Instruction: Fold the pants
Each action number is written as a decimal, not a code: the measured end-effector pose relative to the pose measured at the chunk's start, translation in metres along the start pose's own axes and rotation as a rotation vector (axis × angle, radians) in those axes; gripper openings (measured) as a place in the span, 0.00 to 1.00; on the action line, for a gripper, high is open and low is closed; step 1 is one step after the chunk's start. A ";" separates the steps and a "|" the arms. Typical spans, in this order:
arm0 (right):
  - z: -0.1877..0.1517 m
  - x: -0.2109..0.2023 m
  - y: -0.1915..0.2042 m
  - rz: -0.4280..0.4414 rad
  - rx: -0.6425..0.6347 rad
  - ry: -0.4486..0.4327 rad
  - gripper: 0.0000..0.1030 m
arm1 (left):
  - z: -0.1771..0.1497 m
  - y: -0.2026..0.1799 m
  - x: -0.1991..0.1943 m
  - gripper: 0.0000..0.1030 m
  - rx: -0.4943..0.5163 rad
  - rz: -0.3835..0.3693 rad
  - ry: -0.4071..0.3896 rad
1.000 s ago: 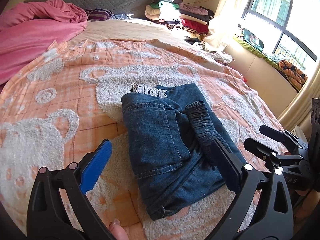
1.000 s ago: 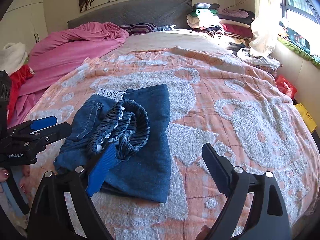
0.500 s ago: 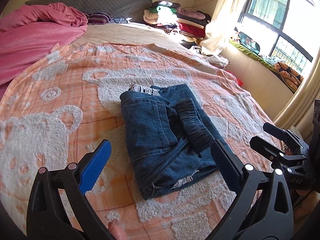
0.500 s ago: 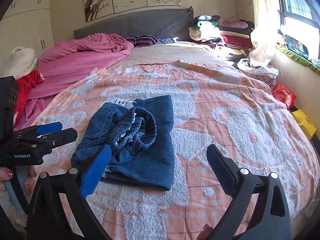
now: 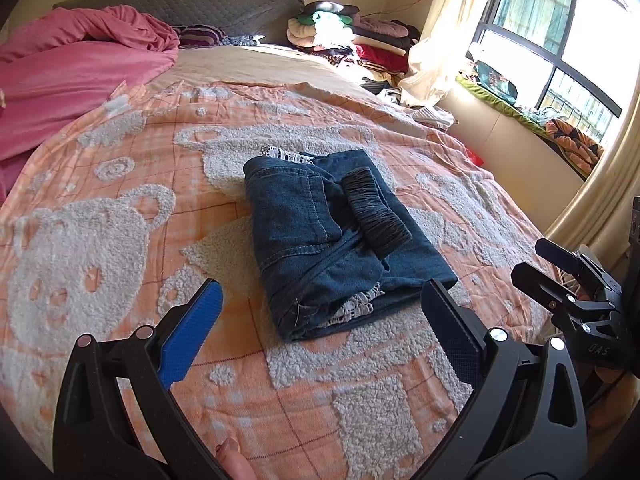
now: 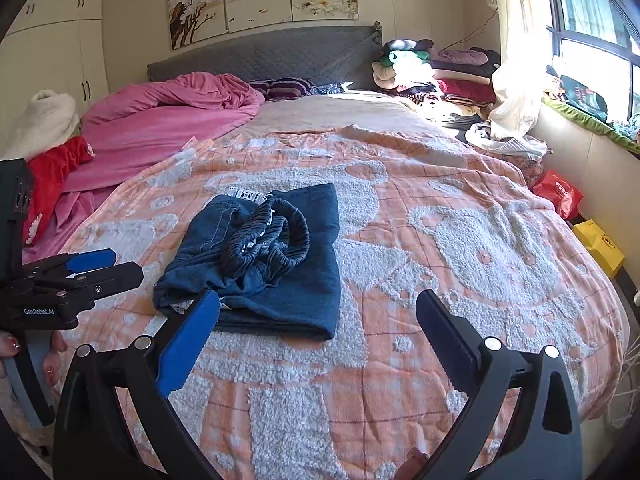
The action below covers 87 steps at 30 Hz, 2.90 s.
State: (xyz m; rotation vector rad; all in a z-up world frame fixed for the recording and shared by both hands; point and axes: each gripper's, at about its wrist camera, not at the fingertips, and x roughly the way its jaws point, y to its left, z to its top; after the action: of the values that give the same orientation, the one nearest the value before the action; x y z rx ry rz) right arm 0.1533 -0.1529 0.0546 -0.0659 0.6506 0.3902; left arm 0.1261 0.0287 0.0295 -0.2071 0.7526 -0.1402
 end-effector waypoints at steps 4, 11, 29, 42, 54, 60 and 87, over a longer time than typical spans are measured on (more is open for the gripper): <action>-0.010 -0.007 0.004 -0.007 -0.010 0.002 0.95 | -0.012 -0.005 -0.005 0.91 0.000 -0.009 0.012; -0.033 -0.014 0.008 -0.004 0.000 0.019 0.95 | -0.033 -0.010 -0.006 0.91 0.012 0.003 0.045; -0.064 -0.021 0.013 -0.034 -0.002 0.051 0.95 | -0.073 -0.017 -0.004 0.91 0.037 0.020 0.120; -0.068 -0.021 0.014 -0.036 -0.005 0.056 0.95 | -0.090 -0.016 0.000 0.91 -0.002 0.020 0.148; -0.072 -0.017 0.015 -0.038 -0.008 0.060 0.95 | -0.089 -0.012 0.006 0.91 -0.021 0.035 0.135; -0.072 -0.016 0.016 -0.041 -0.014 0.060 0.95 | -0.086 -0.011 0.006 0.91 -0.029 0.036 0.125; -0.071 -0.013 0.017 -0.042 -0.017 0.063 0.95 | -0.085 -0.009 0.005 0.91 -0.031 0.045 0.119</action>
State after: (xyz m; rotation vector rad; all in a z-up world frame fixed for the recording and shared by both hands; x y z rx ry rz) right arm 0.0965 -0.1548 0.0069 -0.1083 0.7068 0.3547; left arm 0.0706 0.0072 -0.0326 -0.2125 0.8779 -0.0992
